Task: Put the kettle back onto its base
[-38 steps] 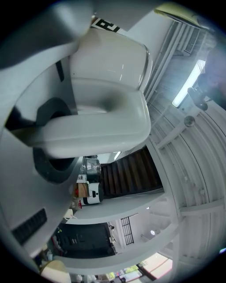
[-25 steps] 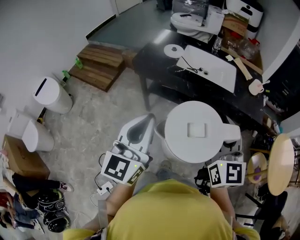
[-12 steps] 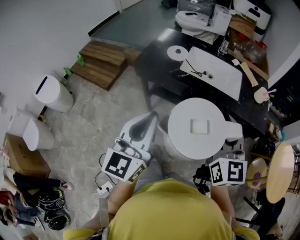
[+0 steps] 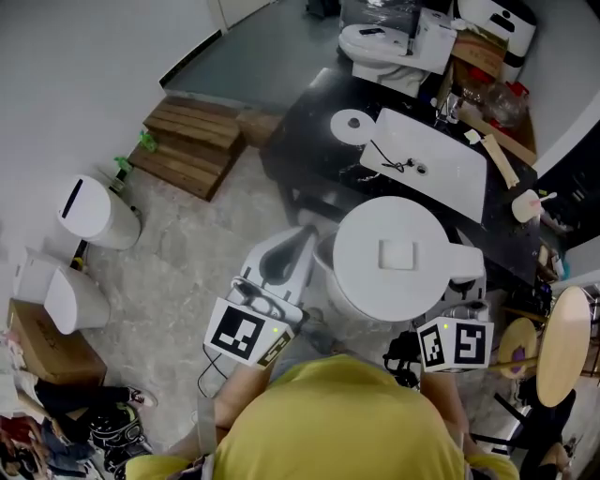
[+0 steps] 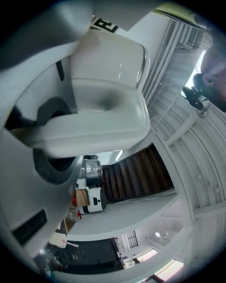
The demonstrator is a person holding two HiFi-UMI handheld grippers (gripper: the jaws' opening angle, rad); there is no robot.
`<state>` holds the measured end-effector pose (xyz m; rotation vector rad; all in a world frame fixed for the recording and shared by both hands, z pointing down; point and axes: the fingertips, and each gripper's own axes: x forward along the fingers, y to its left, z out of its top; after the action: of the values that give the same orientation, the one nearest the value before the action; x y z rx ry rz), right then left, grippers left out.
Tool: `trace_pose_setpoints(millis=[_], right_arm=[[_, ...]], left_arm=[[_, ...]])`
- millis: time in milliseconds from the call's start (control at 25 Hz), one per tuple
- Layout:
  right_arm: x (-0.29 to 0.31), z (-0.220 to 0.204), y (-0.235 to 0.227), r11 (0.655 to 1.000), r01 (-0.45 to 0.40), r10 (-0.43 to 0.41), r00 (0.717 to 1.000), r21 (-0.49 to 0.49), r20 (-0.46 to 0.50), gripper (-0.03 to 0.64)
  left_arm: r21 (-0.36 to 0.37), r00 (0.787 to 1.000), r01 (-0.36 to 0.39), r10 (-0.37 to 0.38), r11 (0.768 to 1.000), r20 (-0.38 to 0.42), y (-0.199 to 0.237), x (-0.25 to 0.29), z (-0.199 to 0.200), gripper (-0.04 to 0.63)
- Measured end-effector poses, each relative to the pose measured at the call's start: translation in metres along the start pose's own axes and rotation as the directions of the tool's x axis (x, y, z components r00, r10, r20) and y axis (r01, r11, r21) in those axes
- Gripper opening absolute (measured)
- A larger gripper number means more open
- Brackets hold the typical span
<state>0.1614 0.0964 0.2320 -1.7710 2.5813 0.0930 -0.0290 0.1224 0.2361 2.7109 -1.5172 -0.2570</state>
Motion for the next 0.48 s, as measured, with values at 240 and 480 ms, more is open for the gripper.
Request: trace_pose_setpoints(millis=[240,480], right_arm=[[0.040,0.002,0.003,0.999,0.054,-0.054,0.998,0.001,0.018,0.060],[0.060,-0.002,0.004,0.995,0.103,-0.103,0.995,-0.001,0.011,0.060]], left_arm=[[-0.002,0.998,0.060,-0.060,0.998,0.001,0.038,0.029,0.000,0.003],[-0.013,0.995,0.101,-0.101,0.995,-0.010,0.062,0.043,-0.006,0.003]])
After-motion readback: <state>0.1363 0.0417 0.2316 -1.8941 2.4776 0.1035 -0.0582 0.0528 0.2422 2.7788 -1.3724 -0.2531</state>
